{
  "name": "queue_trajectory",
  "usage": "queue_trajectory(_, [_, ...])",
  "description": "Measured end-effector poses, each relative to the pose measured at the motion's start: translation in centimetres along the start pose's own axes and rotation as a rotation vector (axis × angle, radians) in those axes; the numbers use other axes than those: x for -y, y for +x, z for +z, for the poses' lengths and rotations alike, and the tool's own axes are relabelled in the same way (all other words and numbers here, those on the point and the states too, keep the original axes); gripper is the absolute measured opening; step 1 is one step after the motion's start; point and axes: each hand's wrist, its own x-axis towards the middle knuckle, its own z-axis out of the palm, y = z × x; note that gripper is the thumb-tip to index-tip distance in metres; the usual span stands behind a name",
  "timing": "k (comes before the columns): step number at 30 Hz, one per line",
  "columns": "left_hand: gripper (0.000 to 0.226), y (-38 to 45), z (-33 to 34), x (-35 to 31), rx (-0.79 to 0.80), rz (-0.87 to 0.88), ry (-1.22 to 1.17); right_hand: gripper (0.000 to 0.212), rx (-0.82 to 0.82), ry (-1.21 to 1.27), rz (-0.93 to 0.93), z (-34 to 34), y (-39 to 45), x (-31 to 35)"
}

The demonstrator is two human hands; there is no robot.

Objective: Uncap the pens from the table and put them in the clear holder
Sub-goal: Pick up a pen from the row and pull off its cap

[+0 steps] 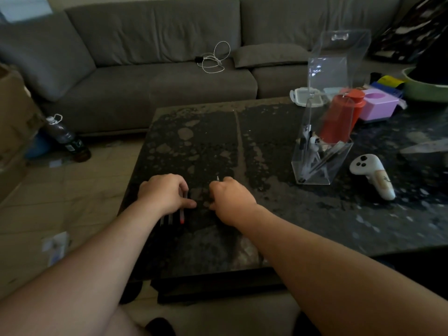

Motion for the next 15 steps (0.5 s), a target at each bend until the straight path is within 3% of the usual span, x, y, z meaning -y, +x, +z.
queue_trajectory(10, [0.024,-0.3,-0.1,-0.9,-0.010,0.081,-0.048,0.050,0.081,0.113,0.207,-2.2,-0.7,-2.7])
queue_trajectory(15, [0.013,-1.2,-0.5,-1.4,0.010,0.148,-0.039,0.036,0.114,0.159,0.214,-3.3,-1.1,-3.8])
